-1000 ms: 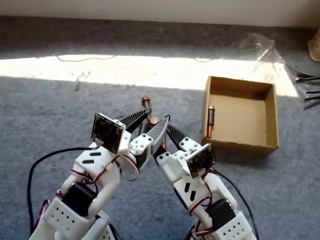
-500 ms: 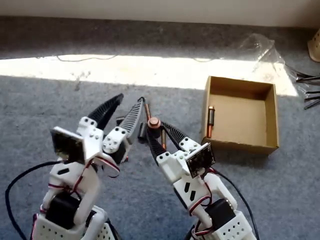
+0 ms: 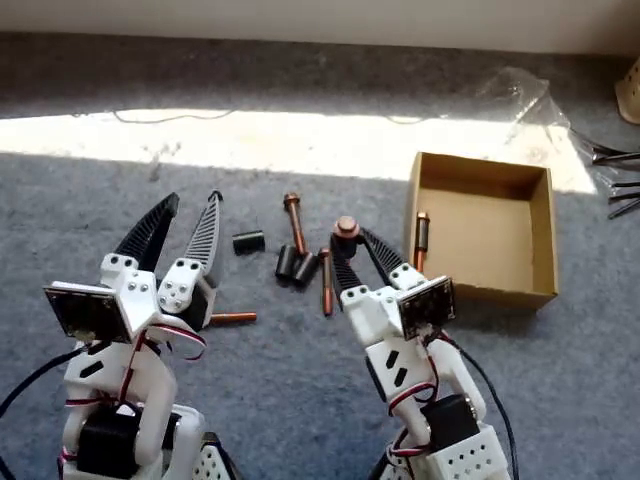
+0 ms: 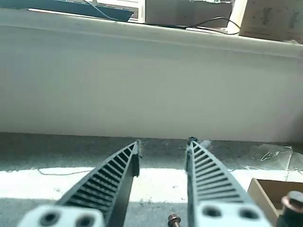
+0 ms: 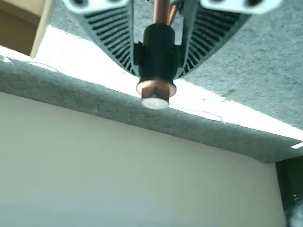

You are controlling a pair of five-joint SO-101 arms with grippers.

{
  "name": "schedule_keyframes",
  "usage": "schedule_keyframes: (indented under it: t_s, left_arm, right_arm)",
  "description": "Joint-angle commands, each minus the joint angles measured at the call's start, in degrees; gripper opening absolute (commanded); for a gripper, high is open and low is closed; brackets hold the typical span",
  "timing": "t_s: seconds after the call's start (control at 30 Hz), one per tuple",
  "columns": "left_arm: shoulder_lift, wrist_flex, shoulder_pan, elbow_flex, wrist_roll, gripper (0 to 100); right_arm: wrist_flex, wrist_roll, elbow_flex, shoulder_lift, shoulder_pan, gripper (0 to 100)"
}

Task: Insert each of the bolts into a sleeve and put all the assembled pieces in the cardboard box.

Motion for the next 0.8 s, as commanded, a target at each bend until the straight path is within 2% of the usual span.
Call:
schedule_keyframes:
  t_s: [0.0, 0.13, 0.23, 0.33, 0.57, 0.77]
  left_arm:
    - [0.7, 7.0, -5.1, -0.1, 0.4, 10]
    - [0.7, 11.4, -8.0, 1.9, 0.3, 0]
    - [0.7, 11.3, -9.8, 5.3, 0.3, 2]
    - [0.7, 11.3, -12.3, 8.3, 0.3, 2]
    - [0.7, 11.3, -15.7, 12.8, 0.2, 2]
    - [0.7, 11.7, -15.7, 13.9, 0.2, 2]
  right_arm:
    - [0.5, 0.0, 6.6, -0.1, 7.2, 0.5]
    - [9.7, 0.0, -0.1, -0.1, 15.5, 0.5]
    - [18.6, 0.0, -7.6, -0.1, 19.5, 0.5]
    - [23.0, 0.0, -14.0, 0.0, 22.4, 0.5]
    - [28.8, 6.9, -23.0, 3.7, 24.0, 0.5]
    - [30.2, 11.2, -33.8, 24.8, 24.1, 0.5]
